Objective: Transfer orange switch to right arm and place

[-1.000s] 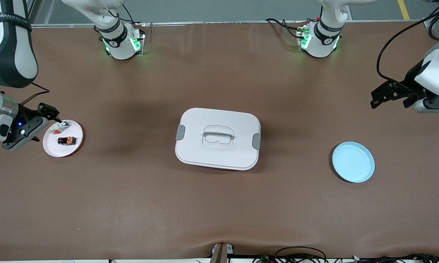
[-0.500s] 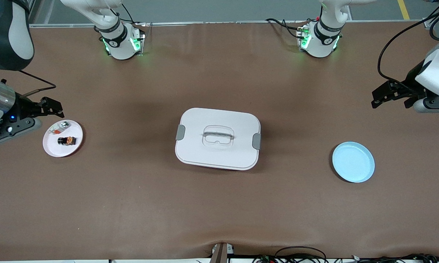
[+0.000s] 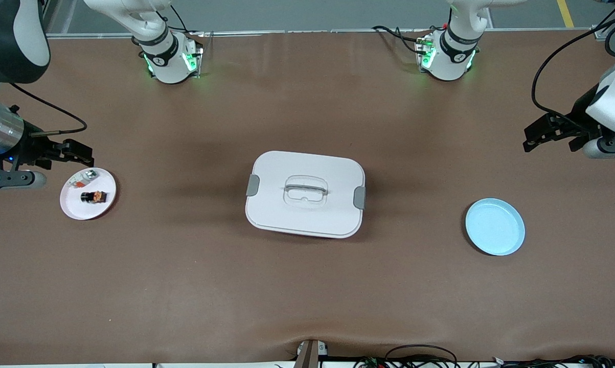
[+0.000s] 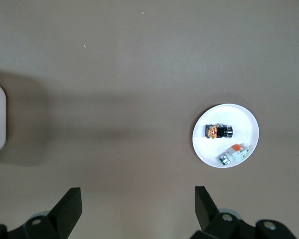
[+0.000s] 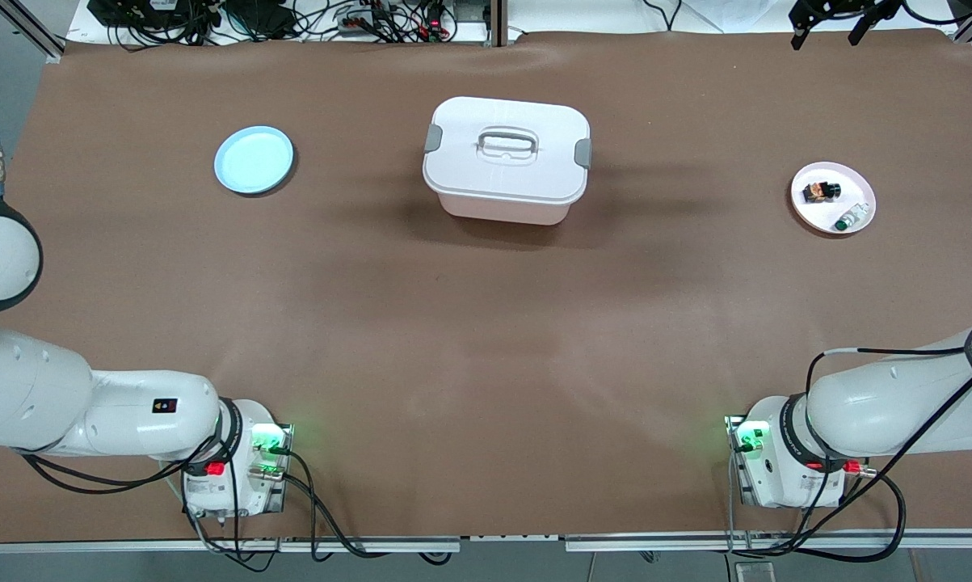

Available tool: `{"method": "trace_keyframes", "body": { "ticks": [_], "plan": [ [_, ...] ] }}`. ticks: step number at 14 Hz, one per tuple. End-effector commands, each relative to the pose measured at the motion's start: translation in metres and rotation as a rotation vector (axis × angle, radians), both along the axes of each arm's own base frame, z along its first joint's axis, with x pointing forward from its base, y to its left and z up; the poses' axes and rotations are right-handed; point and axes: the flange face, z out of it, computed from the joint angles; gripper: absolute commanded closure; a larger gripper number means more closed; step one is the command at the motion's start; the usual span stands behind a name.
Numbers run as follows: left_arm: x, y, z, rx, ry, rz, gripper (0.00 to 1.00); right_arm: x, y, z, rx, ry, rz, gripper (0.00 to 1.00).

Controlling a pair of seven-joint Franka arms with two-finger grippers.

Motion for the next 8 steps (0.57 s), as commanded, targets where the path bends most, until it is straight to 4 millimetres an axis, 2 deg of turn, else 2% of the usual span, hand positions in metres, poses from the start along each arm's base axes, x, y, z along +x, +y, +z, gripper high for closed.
{"method": "trace_keyframes", "body": {
  "ticks": [1,3,5,8],
  "plan": [
    [0.0,0.003,0.001,0.011,-0.006,-0.018,0.0,0.004,0.004,0.019,-0.02,-0.024,-0.047,0.0],
    [0.0,0.003,0.0,0.011,-0.003,-0.016,0.0,0.005,0.005,0.028,-0.017,-0.047,-0.047,0.0],
    [0.0,0.003,0.0,0.01,-0.001,-0.016,0.0,0.007,0.009,0.051,-0.003,-0.09,-0.042,0.0],
    [0.002,0.003,-0.005,0.014,0.008,-0.019,0.0,0.005,0.006,0.059,0.006,-0.096,-0.047,0.0]
  ]
}}
